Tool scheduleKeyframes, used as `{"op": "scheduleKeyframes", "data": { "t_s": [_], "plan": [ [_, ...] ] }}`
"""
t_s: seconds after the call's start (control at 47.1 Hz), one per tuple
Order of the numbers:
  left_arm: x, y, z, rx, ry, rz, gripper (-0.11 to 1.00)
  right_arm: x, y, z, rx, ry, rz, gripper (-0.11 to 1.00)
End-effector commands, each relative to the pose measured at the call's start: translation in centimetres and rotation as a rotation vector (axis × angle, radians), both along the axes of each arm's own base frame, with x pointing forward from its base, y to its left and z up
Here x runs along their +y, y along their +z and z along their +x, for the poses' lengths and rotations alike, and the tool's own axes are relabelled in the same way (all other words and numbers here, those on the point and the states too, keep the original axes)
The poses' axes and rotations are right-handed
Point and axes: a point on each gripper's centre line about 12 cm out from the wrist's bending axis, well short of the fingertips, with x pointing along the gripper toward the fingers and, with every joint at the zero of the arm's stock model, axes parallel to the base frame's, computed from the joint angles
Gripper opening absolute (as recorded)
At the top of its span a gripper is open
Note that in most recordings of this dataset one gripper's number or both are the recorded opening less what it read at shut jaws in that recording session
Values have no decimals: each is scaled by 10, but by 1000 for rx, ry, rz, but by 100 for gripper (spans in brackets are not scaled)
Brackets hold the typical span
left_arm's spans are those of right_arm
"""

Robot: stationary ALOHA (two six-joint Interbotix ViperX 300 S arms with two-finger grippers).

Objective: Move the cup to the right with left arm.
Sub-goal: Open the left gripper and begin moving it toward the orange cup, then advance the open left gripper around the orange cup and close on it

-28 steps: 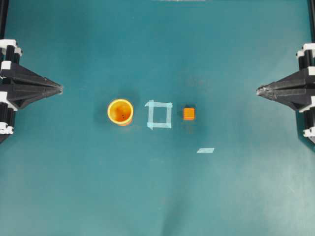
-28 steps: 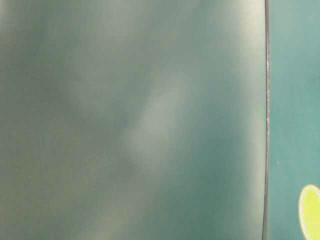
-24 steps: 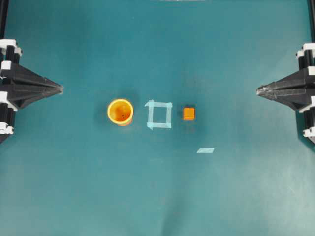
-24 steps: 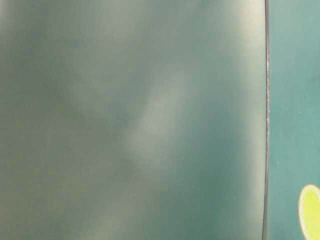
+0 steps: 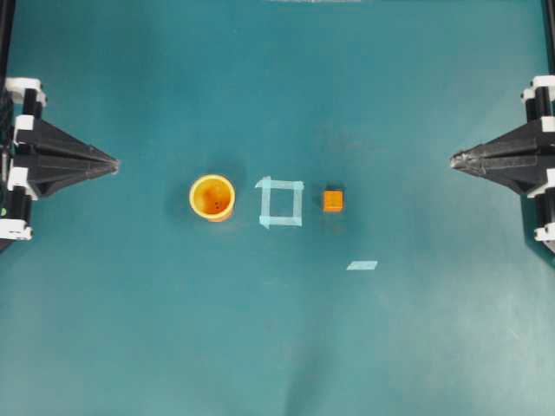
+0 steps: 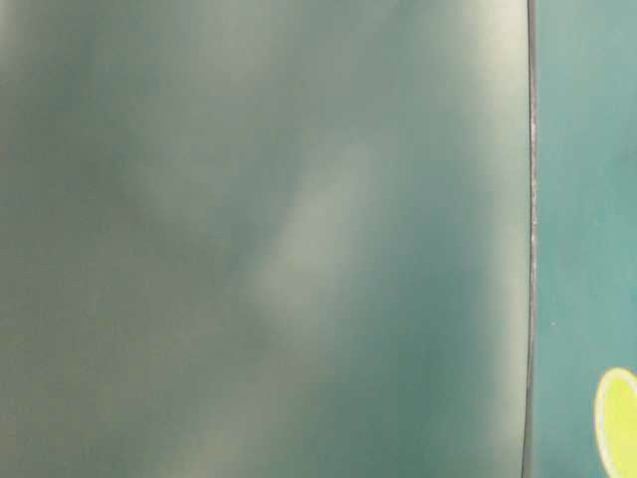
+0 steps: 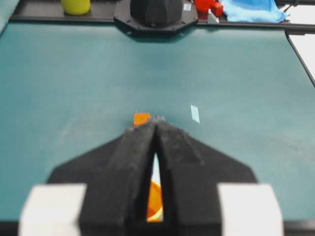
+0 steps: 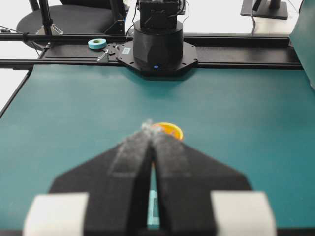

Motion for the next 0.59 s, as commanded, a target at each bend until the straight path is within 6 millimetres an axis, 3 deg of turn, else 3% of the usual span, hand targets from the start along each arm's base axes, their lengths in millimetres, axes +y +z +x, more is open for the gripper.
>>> {"op": "scheduleKeyframes", "data": {
  "t_s": [0.0, 0.255, 0.573],
  "plan": [
    [0, 0, 4, 3, -1, 4, 0, 0, 11, 2, -28, 0, 3, -1],
    [0, -5, 8, 26, -1, 4, 5, 0, 10, 2, -12, 0, 3, -1],
    [0, -6, 8, 35, 0, -26, 49, 0, 9, 3, 5, 0, 3, -1]
  ]
}}
